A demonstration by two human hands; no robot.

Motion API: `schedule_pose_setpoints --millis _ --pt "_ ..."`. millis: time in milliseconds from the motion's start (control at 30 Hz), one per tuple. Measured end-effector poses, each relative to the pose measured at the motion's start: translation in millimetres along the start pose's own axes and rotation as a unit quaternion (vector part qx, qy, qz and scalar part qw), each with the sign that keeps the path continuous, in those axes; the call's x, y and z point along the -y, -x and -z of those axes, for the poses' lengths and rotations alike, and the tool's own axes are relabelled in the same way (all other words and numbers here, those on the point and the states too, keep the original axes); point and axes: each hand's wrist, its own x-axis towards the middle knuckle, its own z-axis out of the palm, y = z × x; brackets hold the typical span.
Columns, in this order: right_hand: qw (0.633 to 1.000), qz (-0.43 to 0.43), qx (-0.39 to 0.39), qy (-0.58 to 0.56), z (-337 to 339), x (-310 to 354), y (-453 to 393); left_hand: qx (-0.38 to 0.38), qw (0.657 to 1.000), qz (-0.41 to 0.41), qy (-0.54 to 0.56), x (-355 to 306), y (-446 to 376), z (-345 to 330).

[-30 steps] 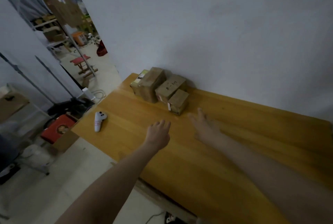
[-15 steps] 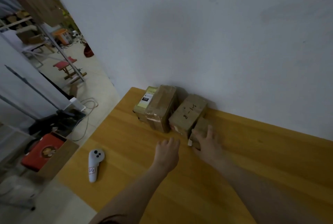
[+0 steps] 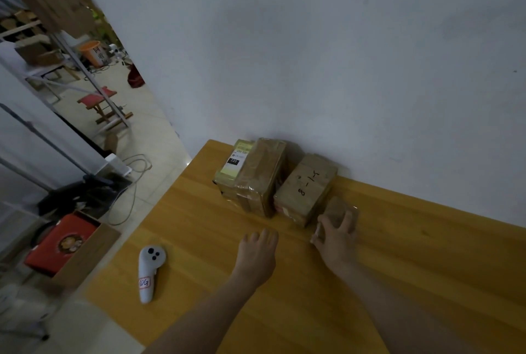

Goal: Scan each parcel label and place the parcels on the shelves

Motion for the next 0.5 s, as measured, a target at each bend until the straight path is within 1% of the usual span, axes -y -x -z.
schedule_pose_setpoints --millis 100,200,300,500 --pt "0.999 -0.001 -0.031 -0.006 1.3 -10.7 6.2 0.002 1.000 0.006 -0.008 13.1 11.2 -5.1" --pt "0.998 0.018 -0.056 -0.013 4.0 -17.8 17.9 0.011 1.000 0.017 -0.021 24.7 29.7 -9.1" --pt "0.995 0.061 -0.070 -0.024 9.2 -17.5 35.9 0.021 0.999 0.025 -0.031 28.8 54.5 -8.1" --pt "0.978 0.160 -0.079 -0.106 20.7 -12.5 98.4 0.019 0.998 0.063 -0.021 19.8 125.1 -1.4"
